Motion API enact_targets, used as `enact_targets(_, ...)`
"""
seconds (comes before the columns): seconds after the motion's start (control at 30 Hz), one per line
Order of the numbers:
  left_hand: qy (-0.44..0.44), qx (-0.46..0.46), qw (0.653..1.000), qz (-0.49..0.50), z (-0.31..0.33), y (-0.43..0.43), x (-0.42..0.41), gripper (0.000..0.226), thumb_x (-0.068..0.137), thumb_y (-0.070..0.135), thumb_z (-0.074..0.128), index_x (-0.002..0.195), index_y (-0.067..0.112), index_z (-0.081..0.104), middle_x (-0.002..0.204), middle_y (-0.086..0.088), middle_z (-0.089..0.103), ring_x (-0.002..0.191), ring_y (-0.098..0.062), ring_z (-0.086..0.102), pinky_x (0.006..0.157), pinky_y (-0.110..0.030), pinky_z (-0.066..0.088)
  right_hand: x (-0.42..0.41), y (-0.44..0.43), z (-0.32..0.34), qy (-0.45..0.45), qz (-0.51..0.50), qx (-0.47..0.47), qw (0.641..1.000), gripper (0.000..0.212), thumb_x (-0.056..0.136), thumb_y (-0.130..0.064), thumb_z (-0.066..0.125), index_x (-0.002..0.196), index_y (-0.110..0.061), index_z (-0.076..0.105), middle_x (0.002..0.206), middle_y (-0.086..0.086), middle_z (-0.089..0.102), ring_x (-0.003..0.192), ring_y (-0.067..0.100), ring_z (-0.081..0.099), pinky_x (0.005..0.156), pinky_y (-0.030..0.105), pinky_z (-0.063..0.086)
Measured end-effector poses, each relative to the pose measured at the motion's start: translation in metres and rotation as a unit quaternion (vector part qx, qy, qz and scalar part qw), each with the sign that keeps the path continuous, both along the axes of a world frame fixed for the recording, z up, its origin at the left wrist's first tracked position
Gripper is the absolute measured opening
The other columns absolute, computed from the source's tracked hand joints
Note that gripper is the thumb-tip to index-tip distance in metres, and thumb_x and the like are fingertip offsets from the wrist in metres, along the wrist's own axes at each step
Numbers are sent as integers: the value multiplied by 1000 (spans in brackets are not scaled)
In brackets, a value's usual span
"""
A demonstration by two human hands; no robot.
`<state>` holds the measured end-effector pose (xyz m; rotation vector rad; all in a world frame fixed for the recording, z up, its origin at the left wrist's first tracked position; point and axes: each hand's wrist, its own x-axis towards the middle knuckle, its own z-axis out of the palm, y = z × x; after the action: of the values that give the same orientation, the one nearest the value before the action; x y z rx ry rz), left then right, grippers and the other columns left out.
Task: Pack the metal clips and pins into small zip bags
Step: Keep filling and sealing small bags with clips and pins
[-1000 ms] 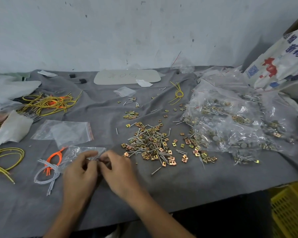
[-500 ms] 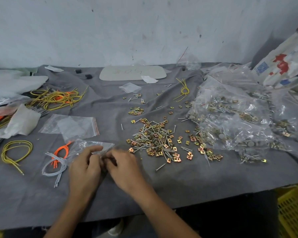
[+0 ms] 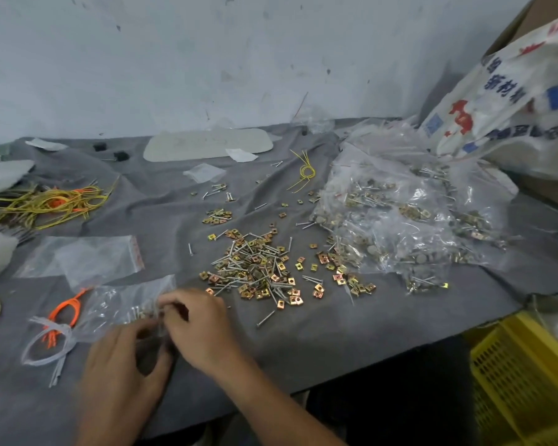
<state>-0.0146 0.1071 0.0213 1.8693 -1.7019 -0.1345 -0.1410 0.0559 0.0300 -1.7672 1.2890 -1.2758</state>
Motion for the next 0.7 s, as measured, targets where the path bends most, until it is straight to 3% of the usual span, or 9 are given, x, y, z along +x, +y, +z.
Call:
enact_targets(0.17,-24,-81,996,-14,-4,-9,1,13,87,20,79,97,12,75,92,-12,72,89,-38,66,80,-50,48,-6,0,2,-86,9,52,995,22,91,-20,58,104,-19,75,104,-8,73,97,-1,65,91,22,53)
enact_targets(0.27,-26,-144,989,-32,-1,-15,7,30,91,37,58,94,13,77,90,-9,72,84,-36,64,81,-43,45,-7,-2,2,-168,-3,82,982,19,90,-23,60,102,-20,74,100,-8,74,94,1,67,88,25,55)
enact_targets(0.4,11,-194,980,-38,18,-27,20,3,95,24,70,92,23,70,87,0,68,79,-22,57,77,-43,46,-9,-3,3,-277,-50,91,955,9,91,-25,63,97,-22,69,87,-14,69,80,-1,62,74,18,49)
enact_targets(0.5,100,-177,979,-6,46,-32,24,9,92,31,71,90,37,65,83,10,65,76,-13,57,73,-39,49,-10,-3,2,-268,-55,81,958,6,93,-25,62,92,-22,67,78,-20,65,73,-4,57,68,14,45)
enact_targets(0.6,228,-183,956,0,78,-32,24,7,87,49,62,87,44,68,84,13,69,71,-3,60,64,-17,47,-10,-3,1,-258,-50,81,961,7,94,-25,62,89,-22,66,74,-20,63,69,-5,54,65,13,44)
enact_targets(0.7,293,-205,934,-14,107,-32,21,7,89,43,66,86,40,72,79,16,70,64,1,58,55,-18,47,-9,-4,1,-277,-45,87,956,11,93,-20,62,83,-22,65,69,-18,59,66,-2,50,62,18,43)
